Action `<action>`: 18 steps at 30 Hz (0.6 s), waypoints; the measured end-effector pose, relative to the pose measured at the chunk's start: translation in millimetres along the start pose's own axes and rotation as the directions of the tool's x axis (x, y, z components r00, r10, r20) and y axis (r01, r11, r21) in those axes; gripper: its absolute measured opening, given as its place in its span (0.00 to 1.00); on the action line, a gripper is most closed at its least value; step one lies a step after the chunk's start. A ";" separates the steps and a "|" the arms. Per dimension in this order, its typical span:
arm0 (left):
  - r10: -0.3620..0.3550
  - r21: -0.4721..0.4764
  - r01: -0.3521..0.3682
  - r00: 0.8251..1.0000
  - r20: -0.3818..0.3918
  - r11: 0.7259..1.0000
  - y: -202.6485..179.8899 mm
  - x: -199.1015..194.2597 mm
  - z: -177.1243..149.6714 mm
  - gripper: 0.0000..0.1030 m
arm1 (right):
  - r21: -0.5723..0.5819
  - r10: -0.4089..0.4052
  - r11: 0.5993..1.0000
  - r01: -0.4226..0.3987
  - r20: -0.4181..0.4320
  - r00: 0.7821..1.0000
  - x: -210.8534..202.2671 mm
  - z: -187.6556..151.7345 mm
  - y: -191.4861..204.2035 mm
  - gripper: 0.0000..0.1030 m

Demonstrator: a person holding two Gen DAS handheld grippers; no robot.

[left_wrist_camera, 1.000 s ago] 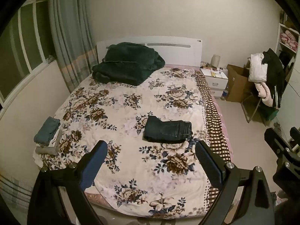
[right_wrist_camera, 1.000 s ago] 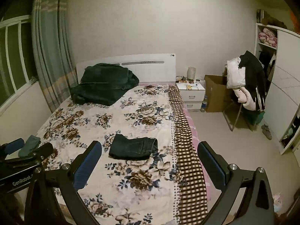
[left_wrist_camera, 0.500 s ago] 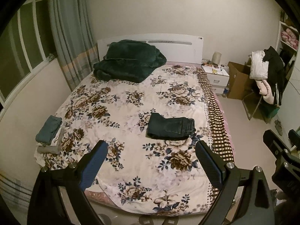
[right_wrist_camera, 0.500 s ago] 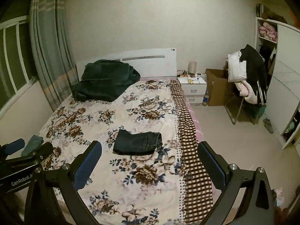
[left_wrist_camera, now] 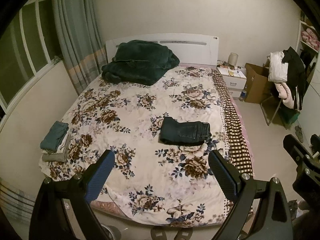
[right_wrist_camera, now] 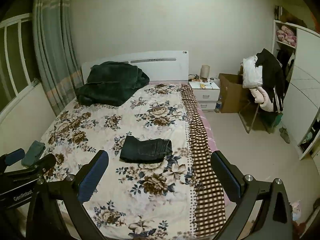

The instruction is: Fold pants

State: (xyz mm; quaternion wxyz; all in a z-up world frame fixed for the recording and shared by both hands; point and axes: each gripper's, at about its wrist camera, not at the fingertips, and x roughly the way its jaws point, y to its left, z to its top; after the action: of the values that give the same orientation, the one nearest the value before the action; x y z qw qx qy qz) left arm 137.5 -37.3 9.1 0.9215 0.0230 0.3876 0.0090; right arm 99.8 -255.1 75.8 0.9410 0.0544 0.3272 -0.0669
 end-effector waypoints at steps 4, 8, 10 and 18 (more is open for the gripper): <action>0.003 0.001 -0.003 1.000 0.003 1.000 -0.1 -0.8 -0.6 0.93 | -0.005 -0.002 1.000 0.002 -0.009 1.000 2.5 -1.3 0.3 1.00; 0.001 0.000 -0.001 1.000 0.001 1.000 0.0 0.3 0.7 0.93 | -0.004 -0.002 1.000 0.002 -0.016 1.000 4.6 -3.7 -1.3 1.00; -0.001 0.001 0.001 1.000 0.002 1.000 -0.1 -0.2 0.3 0.93 | -0.003 0.003 1.000 -0.003 -0.021 1.000 5.5 -4.6 -1.4 1.00; 0.000 0.006 0.000 1.000 0.008 1.000 -2.7 -1.2 0.1 0.93 | -0.010 -0.002 1.000 0.002 -0.017 1.000 6.4 -6.7 -0.5 1.00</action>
State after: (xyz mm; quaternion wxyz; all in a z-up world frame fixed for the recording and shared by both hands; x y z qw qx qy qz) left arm 136.8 -40.0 9.9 0.9229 0.0257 0.3842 0.0078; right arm 100.7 -255.3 66.6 0.9384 0.0497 0.3356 -0.0655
